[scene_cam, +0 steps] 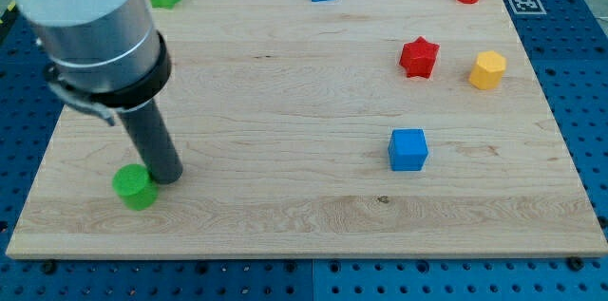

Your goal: Place the red star to the bottom center of the board

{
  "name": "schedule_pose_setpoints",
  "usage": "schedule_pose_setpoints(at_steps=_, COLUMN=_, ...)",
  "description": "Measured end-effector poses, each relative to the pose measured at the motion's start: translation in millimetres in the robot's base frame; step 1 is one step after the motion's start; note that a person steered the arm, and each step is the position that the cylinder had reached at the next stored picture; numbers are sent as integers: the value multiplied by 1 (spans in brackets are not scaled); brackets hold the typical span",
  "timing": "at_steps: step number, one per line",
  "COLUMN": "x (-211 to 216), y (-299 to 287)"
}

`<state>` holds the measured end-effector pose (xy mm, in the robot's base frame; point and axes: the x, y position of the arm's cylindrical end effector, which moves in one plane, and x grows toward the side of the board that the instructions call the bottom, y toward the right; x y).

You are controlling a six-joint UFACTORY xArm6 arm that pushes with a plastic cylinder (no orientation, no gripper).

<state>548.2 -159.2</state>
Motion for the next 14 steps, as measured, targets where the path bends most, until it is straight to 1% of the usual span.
schedule_pose_setpoints(at_steps=1, x=16, y=-6)
schedule_pose_setpoints(at_steps=2, x=17, y=5)
schedule_pose_setpoints(at_steps=3, x=0, y=48)
schedule_pose_setpoints(at_steps=5, x=-66, y=122)
schedule_pose_setpoints(at_steps=8, x=-210, y=213)
schedule_pose_setpoints(at_steps=9, x=-217, y=223)
schedule_pose_setpoints(at_steps=10, x=-235, y=234)
schedule_pose_setpoints(at_steps=12, x=-241, y=333)
schedule_pose_setpoints(at_steps=13, x=-235, y=337)
schedule_pose_setpoints(at_steps=14, x=-223, y=323)
